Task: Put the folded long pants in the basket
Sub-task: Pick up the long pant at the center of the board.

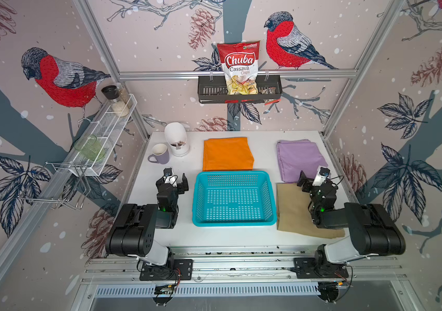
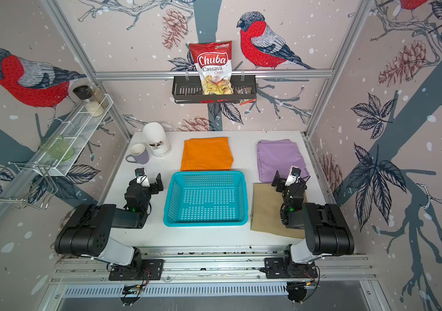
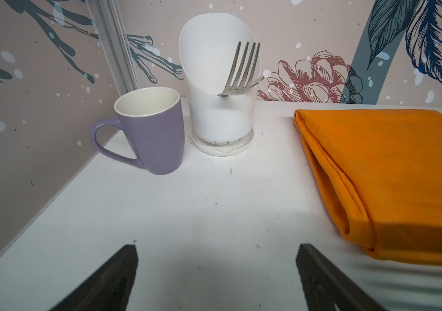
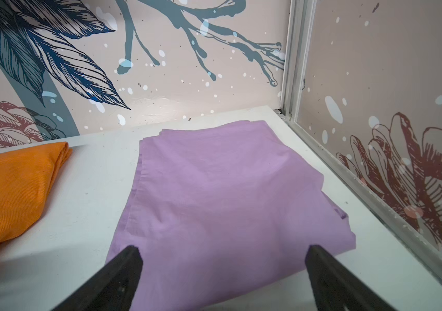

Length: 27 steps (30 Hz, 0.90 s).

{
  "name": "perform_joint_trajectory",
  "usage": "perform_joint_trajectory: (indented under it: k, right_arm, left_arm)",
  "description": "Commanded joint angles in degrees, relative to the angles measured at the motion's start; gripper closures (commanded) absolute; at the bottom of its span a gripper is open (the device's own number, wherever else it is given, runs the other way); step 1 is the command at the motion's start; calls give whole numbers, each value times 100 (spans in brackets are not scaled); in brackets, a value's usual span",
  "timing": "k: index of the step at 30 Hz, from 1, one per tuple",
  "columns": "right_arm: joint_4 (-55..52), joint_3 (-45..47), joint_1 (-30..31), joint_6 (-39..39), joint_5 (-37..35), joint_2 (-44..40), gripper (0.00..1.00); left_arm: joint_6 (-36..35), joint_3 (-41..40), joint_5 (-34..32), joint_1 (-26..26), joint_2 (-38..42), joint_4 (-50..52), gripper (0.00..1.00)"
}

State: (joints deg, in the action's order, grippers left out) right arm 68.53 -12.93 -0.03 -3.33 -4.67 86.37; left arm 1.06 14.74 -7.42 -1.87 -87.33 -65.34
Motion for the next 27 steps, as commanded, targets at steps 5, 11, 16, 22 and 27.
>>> perform_joint_trajectory:
  k: [5,11,16,22,27]
  right_arm:
    - [167,1,-17,-48,77,-5,0]
    - [125,-8,-16,-47,63,-24,0]
    - [-230,-224,270,180,-412,-266,0]
    - [-3620,-1913,813,-294,-1214,-841,0]
    - [-5943,-3885,1190,-753,-459,-153,0]
  left_arm:
    - [5,37,215,108,14,-243,4]
    - [0,30,206,107,14,-258,4]
    - [-13,140,82,56,122,29,4]
    - [166,2449,-350,-150,249,4320,4]
    - [789,3039,-314,-429,442,5201,4]
